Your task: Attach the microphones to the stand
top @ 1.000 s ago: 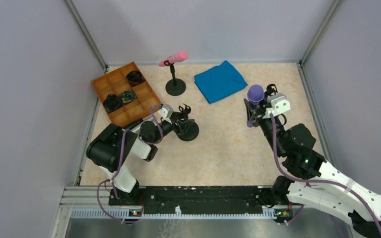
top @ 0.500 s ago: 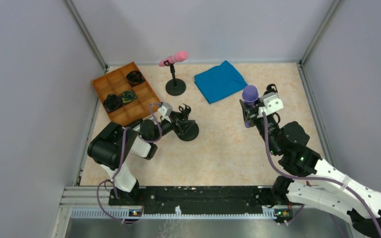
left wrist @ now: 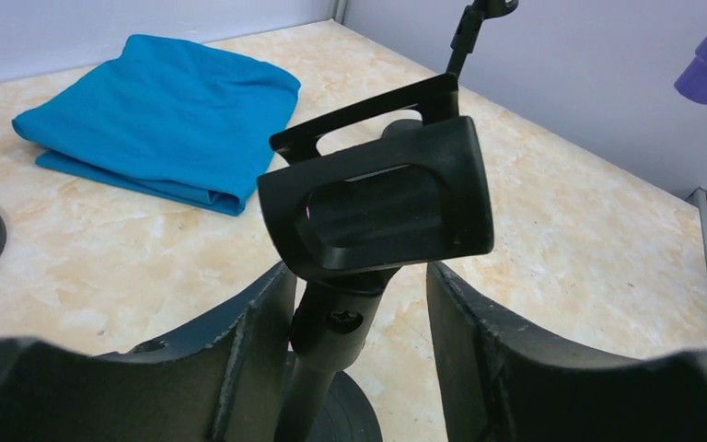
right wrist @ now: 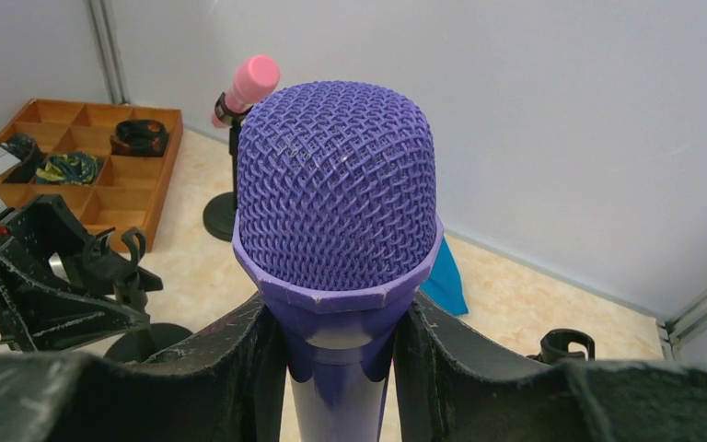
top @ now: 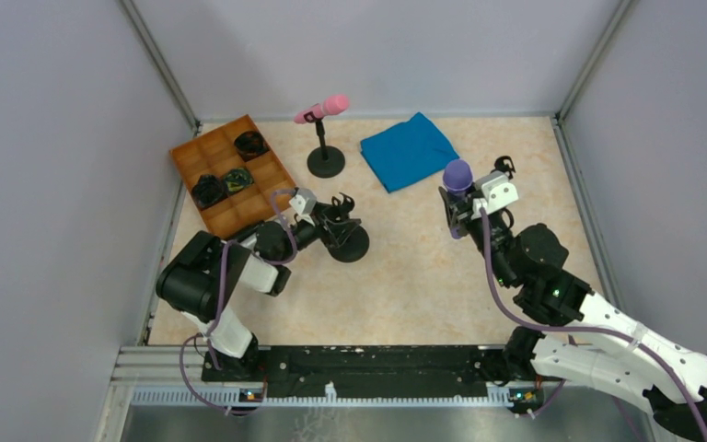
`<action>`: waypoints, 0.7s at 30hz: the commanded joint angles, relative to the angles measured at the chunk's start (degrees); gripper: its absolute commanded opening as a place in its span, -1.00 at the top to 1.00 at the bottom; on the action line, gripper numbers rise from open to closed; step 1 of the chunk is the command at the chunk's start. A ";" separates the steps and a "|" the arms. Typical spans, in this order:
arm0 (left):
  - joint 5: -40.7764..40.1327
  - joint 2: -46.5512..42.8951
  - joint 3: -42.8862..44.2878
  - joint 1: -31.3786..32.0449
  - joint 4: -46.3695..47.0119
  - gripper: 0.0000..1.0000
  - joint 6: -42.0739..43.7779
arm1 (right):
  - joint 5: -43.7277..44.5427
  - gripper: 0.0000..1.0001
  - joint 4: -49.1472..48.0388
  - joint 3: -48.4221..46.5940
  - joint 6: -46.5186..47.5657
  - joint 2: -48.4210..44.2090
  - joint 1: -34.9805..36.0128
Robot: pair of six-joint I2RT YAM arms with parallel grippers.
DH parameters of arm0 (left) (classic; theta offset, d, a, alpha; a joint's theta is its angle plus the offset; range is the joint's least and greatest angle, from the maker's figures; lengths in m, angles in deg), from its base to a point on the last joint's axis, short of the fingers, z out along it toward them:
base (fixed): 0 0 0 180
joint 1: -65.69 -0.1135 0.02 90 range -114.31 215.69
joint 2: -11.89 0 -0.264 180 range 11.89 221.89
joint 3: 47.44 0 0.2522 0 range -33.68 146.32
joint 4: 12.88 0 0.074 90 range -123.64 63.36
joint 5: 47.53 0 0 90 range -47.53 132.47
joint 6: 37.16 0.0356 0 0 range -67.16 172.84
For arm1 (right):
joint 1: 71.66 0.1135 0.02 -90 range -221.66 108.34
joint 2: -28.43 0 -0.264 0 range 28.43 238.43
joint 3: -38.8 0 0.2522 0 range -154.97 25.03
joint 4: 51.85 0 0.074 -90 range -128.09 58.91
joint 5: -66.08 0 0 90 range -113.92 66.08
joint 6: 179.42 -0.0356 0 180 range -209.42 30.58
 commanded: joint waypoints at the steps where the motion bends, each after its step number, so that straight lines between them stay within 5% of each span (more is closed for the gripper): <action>1: 0.41 -1.06 1.44 -0.31 17.05 -0.14 -0.54 | -1.12 1.00 -1.78 -2.40 -1.19 0.28 -0.12; 12: 2.27 -0.43 3.03 -0.42 17.33 0.25 -2.99 | -1.16 1.00 -1.34 -2.24 -1.49 -0.04 -0.07; 21: 5.67 0.68 5.26 -0.39 17.01 0.95 -5.59 | -1.49 1.00 -1.46 -1.66 -1.41 -0.47 -0.06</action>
